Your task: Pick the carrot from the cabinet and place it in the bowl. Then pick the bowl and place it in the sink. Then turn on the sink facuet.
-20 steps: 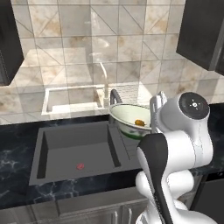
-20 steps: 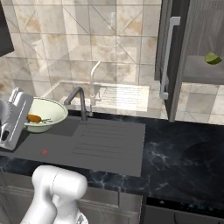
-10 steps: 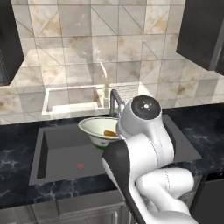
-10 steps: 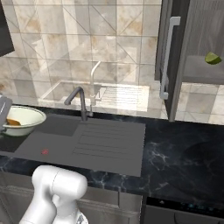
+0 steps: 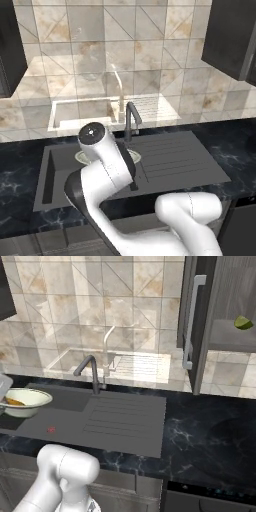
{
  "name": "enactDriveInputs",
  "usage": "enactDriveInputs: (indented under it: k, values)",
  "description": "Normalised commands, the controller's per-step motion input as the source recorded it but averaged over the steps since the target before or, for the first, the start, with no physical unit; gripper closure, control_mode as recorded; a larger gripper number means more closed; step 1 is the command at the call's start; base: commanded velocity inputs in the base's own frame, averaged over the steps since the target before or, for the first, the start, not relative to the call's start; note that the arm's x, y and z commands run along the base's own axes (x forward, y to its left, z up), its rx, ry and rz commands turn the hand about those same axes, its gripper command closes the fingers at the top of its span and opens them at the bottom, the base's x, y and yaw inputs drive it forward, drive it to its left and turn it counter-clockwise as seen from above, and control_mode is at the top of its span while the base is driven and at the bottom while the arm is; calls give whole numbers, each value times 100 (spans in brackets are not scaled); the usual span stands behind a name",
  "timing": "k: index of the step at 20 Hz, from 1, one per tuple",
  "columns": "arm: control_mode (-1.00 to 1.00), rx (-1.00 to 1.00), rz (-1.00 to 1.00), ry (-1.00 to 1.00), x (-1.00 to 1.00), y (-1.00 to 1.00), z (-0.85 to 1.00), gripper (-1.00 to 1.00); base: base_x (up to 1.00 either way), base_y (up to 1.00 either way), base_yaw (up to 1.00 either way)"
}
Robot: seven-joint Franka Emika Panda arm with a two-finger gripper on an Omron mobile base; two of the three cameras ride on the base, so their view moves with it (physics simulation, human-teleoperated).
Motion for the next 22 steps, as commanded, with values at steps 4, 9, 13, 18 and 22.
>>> enactDriveInputs:
  k: [4, 9, 13, 18, 22]
  values:
    - [-100, -2, -26, 2, 76, -2, -39, 100, 0, 0, 0]
    - [-100, 0, -21, 1, 62, -1, -53, 100, 0, 0, 0]
    - [-100, 0, -15, 0, 51, 0, -59, 100, 0, 0, 0]
    - [-100, 3, -9, -6, 45, 0, -64, 100, 0, 0, 0]
    - [-100, 3, -6, -12, 32, 16, -49, 100, 0, 0, 0]
